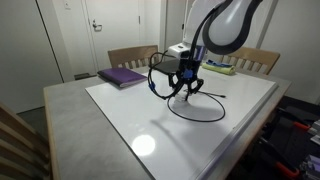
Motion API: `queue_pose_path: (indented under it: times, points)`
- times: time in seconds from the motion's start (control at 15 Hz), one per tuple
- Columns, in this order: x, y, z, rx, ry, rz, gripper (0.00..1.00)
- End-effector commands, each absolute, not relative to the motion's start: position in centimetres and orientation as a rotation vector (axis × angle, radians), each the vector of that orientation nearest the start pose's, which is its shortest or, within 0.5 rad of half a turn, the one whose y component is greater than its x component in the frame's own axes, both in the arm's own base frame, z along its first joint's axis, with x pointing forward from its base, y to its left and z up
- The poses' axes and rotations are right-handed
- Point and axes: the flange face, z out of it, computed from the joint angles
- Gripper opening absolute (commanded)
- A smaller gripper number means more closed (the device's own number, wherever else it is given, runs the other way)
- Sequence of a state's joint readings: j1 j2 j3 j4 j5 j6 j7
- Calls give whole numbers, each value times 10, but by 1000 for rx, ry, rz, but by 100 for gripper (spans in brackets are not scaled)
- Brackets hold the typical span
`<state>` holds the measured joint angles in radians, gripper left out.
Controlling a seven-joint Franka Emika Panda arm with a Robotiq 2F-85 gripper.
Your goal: Straighten out the cable
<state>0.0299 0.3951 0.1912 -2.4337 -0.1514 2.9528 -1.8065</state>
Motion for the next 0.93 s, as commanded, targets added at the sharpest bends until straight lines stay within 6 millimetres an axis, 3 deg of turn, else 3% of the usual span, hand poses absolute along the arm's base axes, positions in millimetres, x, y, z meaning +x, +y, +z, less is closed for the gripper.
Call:
queue_pose_path:
  times: [0.0, 0.47, 0.87]
  points:
    - [494, 101, 182, 1518, 2592, 187, 26]
    - [522, 24, 209, 1992, 2269, -45, 26]
    - [531, -44, 217, 2366, 1840, -3, 26]
